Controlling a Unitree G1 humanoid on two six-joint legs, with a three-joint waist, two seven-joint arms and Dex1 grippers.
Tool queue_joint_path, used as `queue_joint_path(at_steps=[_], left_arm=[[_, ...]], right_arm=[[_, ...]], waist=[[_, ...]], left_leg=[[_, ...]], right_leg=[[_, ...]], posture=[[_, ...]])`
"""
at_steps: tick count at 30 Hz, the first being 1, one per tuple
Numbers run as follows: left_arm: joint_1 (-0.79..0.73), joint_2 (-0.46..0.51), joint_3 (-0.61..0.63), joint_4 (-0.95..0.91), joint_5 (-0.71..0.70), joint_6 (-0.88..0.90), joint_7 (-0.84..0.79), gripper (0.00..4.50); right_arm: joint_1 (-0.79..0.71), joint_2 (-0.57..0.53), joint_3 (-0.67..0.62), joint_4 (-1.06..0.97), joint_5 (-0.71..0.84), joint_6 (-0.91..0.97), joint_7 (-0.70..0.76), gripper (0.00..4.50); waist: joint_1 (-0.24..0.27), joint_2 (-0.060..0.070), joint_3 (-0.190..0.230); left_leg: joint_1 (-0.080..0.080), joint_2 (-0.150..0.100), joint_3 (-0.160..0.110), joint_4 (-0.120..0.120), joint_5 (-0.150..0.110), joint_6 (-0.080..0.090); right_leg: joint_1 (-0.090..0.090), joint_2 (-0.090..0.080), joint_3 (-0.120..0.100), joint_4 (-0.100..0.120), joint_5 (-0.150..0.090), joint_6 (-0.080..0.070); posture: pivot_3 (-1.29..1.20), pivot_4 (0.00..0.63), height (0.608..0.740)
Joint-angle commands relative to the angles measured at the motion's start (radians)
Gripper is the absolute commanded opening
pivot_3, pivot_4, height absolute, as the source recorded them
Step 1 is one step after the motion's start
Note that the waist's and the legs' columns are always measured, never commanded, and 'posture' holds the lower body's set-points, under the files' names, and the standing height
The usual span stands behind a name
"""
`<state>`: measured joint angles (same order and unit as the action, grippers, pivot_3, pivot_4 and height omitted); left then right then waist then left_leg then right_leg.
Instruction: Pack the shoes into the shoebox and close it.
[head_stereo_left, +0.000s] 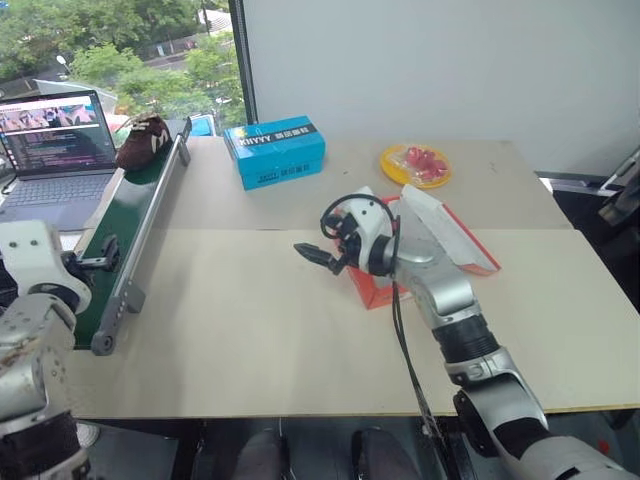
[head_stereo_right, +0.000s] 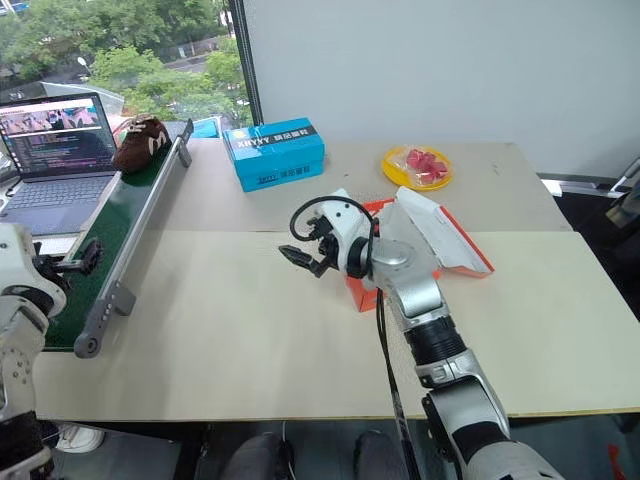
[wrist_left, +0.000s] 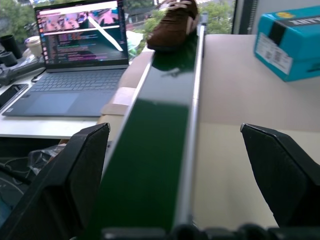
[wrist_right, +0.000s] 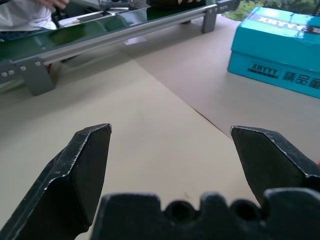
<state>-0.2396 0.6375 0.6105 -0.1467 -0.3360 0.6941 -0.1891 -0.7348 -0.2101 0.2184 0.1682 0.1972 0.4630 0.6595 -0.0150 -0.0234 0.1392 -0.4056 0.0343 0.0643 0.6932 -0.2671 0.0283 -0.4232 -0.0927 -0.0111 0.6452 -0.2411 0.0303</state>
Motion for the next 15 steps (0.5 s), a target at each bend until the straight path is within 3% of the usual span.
queue_joint_path(at_steps=[1, 11, 15], left_arm=[[-0.055, 0.055, 0.005, 0.133, 0.009, -0.070, -0.045, 4.50], [-0.258, 0.160, -0.136, 0.622, 0.097, -0.298, -0.171, 4.50], [-0.405, 0.181, -0.204, 0.858, 0.144, -0.400, -0.198, 4.50]], right_arm=[[-0.016, 0.015, -0.002, -0.034, -0.003, -0.011, 0.000, 4.49], [0.007, 0.022, -0.006, -0.088, -0.002, 0.024, -0.018, 4.49], [0.017, 0.019, -0.016, -0.111, -0.001, 0.040, -0.036, 4.49]], waist=[[-0.001, 0.000, 0.000], [0.001, -0.001, 0.000], [0.001, -0.002, 0.001]], left_leg=[[0.000, 0.000, 0.000, 0.000, 0.000, 0.000], [-0.001, 0.000, 0.000, 0.000, 0.000, -0.001], [-0.002, 0.000, 0.001, 0.000, 0.000, -0.001]], right_leg=[[0.000, 0.000, 0.000, 0.000, 0.000, 0.000], [-0.001, 0.000, -0.002, 0.001, 0.000, 0.000], [-0.001, 0.000, -0.002, 0.002, 0.000, 0.000]], posture=[[0.00, 0.150, 0.740], [0.00, 0.150, 0.740], [0.00, 0.150, 0.740]])
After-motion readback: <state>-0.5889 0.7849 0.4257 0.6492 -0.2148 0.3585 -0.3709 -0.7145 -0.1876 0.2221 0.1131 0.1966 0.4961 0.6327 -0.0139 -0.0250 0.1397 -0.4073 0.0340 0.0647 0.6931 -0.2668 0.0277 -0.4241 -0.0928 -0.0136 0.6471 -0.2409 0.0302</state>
